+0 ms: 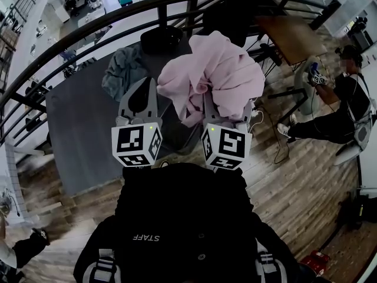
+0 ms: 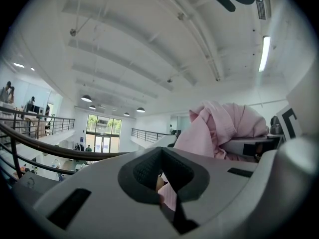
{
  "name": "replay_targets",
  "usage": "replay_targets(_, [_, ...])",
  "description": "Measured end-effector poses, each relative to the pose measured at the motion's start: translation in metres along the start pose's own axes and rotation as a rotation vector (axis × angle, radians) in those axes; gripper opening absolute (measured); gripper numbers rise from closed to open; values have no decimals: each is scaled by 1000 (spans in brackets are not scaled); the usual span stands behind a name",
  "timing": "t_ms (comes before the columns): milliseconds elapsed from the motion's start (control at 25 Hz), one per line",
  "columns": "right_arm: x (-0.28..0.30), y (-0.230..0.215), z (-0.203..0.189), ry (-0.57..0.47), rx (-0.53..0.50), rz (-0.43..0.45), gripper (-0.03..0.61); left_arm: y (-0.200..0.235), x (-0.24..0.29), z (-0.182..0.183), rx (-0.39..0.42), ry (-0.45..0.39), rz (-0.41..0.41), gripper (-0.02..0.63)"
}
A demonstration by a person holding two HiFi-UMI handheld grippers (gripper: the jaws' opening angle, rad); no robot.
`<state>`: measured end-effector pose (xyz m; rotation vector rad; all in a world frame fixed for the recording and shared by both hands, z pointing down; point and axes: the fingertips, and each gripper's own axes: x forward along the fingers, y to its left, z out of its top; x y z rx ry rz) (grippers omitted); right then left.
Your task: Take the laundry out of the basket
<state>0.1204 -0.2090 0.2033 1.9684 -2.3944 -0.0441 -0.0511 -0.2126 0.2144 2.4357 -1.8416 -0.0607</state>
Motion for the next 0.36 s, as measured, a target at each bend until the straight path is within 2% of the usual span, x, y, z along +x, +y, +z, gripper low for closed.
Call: replay_targets(360, [-4, 5, -1, -2, -9, -2, 281, 2, -6, -2, -19, -1, 0, 0])
